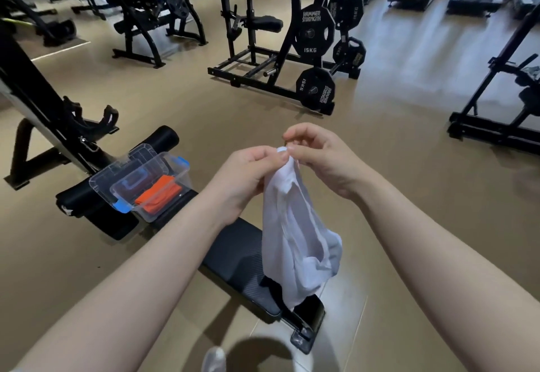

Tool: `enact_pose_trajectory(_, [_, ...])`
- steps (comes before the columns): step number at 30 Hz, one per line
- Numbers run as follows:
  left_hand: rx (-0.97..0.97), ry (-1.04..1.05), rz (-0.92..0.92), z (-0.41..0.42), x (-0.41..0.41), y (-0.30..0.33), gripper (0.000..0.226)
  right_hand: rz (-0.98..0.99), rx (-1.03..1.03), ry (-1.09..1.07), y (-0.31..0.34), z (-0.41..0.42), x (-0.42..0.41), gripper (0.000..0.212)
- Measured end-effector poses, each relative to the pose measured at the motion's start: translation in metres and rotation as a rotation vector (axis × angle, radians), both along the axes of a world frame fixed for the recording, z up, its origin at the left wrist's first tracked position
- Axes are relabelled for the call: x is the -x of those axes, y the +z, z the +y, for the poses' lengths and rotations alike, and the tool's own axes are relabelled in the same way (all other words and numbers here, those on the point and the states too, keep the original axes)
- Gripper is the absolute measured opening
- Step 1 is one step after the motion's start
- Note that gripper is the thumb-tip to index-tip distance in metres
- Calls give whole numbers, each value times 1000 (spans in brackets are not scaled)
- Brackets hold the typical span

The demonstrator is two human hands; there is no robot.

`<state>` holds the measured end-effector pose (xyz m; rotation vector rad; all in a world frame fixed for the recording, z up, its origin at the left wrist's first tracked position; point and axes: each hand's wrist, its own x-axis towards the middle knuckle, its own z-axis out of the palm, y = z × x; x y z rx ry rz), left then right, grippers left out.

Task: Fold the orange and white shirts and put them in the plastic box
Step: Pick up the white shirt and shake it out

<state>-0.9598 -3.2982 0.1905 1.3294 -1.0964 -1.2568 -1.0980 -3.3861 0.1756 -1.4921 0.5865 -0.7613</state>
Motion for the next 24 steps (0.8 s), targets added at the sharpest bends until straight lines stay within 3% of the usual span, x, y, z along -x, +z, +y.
enact_pose_trajectory(4, [-67, 117, 54, 17, 3, -9, 13, 18, -2, -36, -17, 16, -3, 8])
enact_pose_trajectory(7, [-14, 201, 115, 34, -1, -9, 15, 19, 29, -29, -23, 39, -5, 13])
enact_pose_trajectory(10, [62, 247, 191, 52, -5, -5, 19, 218, 281, -50, -24, 67, -10, 9])
enact_pose_trajectory(13, [154, 256, 177, 76, -8, 0, 19, 379, 529, -225, -23, 87, -23, 16])
enact_pose_trajectory(16, [261, 293, 183, 109, -11, 6, 20, 391, 535, -310, -19, 105, -34, 16])
enact_pose_trajectory(21, [384, 418, 251, 182, -24, 11, 21, 518, 586, -229, -34, 156, -39, 45])
enact_pose_trajectory(24, [416, 454, 348, 225, -34, 10, 32, 573, 497, -149, -49, 191, -35, 54])
